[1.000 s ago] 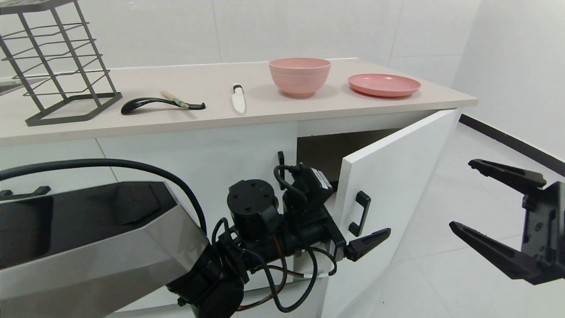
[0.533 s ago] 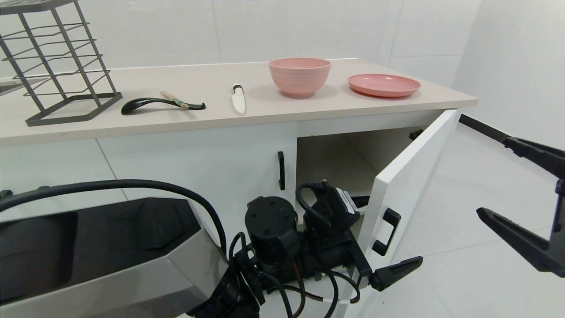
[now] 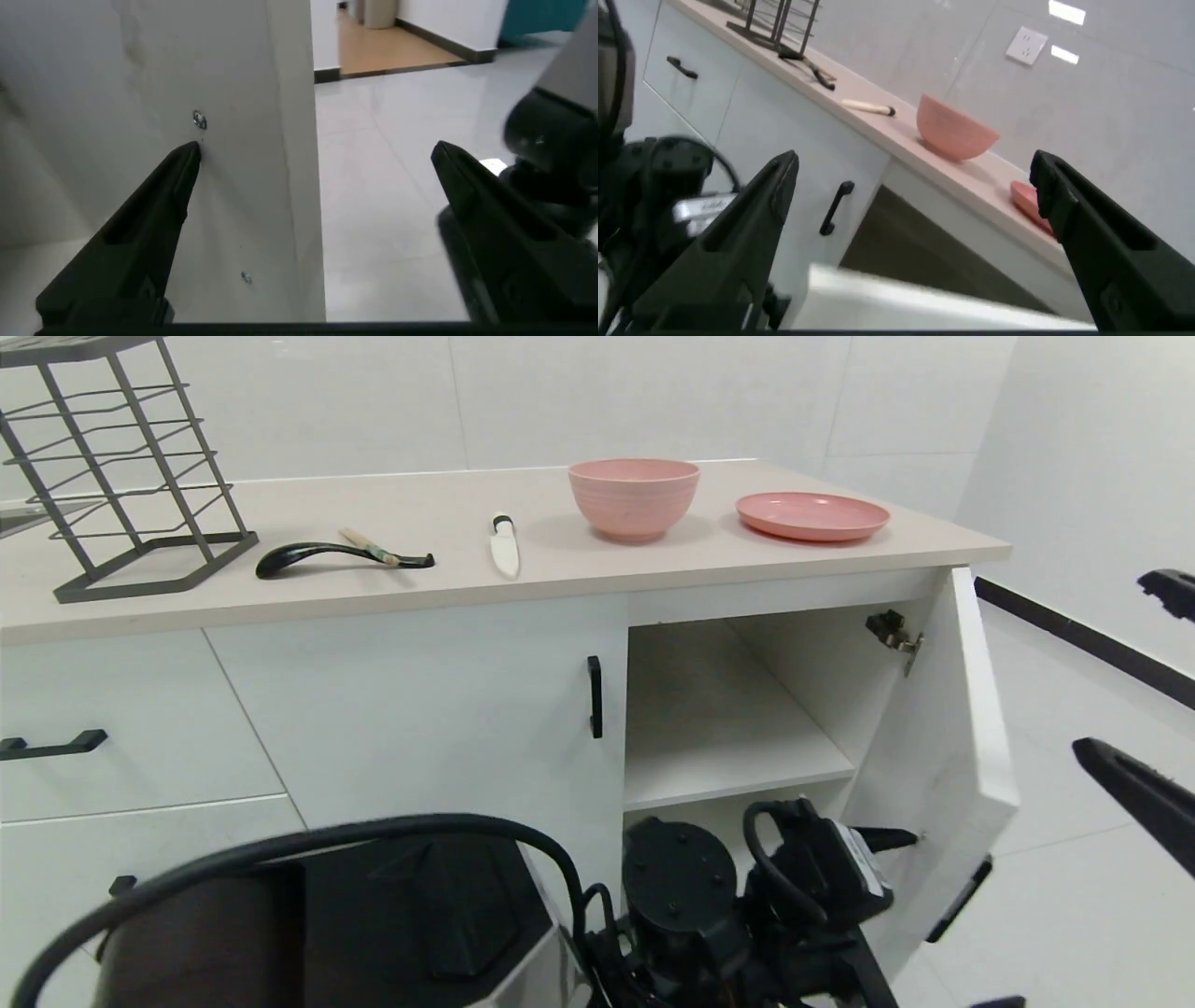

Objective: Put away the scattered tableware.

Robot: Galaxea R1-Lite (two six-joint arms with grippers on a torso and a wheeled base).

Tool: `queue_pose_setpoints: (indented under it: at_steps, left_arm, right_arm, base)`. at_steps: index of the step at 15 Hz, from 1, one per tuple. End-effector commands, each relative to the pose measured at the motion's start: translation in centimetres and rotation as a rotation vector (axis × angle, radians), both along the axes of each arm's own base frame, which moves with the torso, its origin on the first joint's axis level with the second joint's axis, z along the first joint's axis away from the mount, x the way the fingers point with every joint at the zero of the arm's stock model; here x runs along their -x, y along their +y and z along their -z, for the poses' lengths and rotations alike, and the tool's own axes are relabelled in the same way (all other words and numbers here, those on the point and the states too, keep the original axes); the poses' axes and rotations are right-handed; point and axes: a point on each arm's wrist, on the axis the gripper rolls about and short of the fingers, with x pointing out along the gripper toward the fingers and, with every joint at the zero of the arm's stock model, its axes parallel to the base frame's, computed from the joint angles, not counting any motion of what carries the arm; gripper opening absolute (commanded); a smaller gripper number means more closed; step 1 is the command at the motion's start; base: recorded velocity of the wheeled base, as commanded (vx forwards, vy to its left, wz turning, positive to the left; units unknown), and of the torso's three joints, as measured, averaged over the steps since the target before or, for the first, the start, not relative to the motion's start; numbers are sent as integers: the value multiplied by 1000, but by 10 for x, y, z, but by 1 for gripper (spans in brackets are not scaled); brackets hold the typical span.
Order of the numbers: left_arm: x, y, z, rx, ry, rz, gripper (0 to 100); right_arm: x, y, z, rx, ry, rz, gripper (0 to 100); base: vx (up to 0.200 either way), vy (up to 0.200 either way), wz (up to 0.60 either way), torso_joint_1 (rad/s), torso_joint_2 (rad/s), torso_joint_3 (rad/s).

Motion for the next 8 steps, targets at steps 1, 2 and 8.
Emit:
queue_pose_setpoints:
  at_steps: [1,2,8]
  left_arm:
    - [22,-28,19,-2,4,74,100]
    - [34,-43,23,21,7,114,100]
    - [-41,17,-29,149,9,-92,100]
  right_arm:
    - [5,-1,-16,-11,-80,-3,100]
    - [13,-2,-35,-23,-173,-1,100]
    - [41,-10,-56,-31,-300,41,100]
  base:
    - [0,0,0,0,0,0]
    - [0,0,0,0,0,0]
    - [0,0,0,0,0,0]
